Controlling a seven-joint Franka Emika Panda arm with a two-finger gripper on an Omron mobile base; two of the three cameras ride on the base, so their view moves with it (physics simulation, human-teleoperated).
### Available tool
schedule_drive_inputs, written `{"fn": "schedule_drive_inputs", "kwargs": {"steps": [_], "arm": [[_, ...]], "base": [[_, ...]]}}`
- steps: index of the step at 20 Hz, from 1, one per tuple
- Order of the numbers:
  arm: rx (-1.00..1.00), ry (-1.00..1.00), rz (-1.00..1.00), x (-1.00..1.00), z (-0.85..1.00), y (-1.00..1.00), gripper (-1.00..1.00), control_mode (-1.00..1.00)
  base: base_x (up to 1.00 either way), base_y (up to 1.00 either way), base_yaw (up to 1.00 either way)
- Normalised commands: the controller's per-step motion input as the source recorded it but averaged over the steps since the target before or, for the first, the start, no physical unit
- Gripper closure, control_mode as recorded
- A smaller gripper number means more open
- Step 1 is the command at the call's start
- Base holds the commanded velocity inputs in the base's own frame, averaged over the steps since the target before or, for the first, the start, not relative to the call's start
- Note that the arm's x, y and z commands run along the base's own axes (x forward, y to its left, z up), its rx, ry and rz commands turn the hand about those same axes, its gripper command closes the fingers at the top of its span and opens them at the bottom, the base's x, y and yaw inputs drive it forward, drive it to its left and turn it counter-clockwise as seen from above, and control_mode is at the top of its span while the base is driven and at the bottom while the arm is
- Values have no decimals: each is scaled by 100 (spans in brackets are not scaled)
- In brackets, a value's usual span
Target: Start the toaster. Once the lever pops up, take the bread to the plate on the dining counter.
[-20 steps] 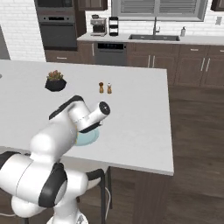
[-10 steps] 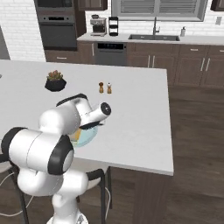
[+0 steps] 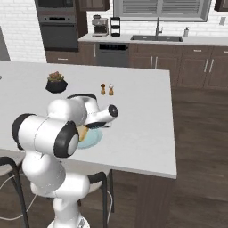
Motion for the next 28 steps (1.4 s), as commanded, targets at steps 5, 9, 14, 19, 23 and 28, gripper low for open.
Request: {"fn": "schedule_drive_inputs", "kwargs": {"steps": [5, 9, 14, 19, 23, 28], "arm": [[0, -1, -18, 0, 11, -27, -100, -100], [0, -1, -17, 0, 38, -18, -100, -100], [0, -1, -14, -27, 91, 1, -100, -100], [-1, 4, -12, -77, 96, 12, -100, -100], [-2, 11, -14, -100, 56, 28, -100, -100], [-3, 18, -16, -100, 30, 35, -100, -100]], "base": [[0, 0, 0], [0, 0, 0], [0, 0, 0], [0, 0, 0], [0, 0, 0], [0, 0, 0]]}}
